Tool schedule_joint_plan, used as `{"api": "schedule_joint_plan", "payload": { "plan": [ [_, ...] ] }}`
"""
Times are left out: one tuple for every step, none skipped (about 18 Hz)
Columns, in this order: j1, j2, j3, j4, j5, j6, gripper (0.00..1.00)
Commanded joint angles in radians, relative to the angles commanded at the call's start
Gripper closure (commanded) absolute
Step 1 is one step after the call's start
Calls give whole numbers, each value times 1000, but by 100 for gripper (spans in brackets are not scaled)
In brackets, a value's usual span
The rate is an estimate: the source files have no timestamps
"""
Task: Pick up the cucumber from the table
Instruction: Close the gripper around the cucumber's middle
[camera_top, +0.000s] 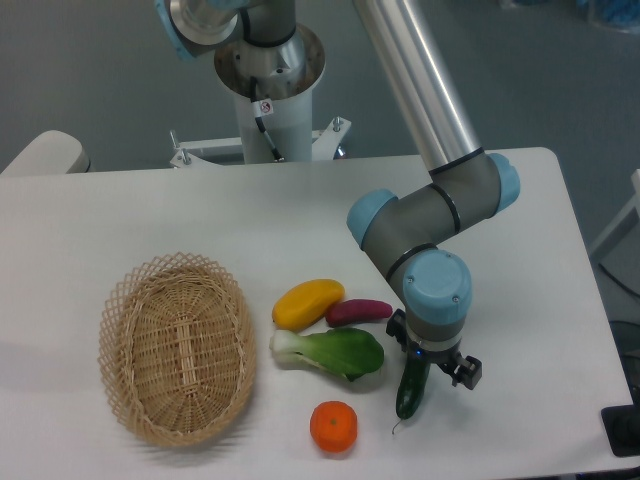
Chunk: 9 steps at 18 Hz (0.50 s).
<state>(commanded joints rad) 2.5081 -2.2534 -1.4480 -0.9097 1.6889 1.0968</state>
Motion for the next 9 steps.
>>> {"api": "schedule_joint_plan", "payload": {
  "plan": [
    [0,2,-2,0,0,0,0],
    [-2,2,-2,0,0,-2,0],
    [-2,2,-6,5,0,-2,0],
    [-2,2,-8,5,0,-2,0],
    [0,2,-9,5,0,0,0],
    [-2,0,-9,5,-2,0,0],
    [-2,-1,-9,9,0,0,0],
    [-2,-3,-8,12,0,3,0],
    [-2,-5,-8,23,0,5,6]
  ]
}}
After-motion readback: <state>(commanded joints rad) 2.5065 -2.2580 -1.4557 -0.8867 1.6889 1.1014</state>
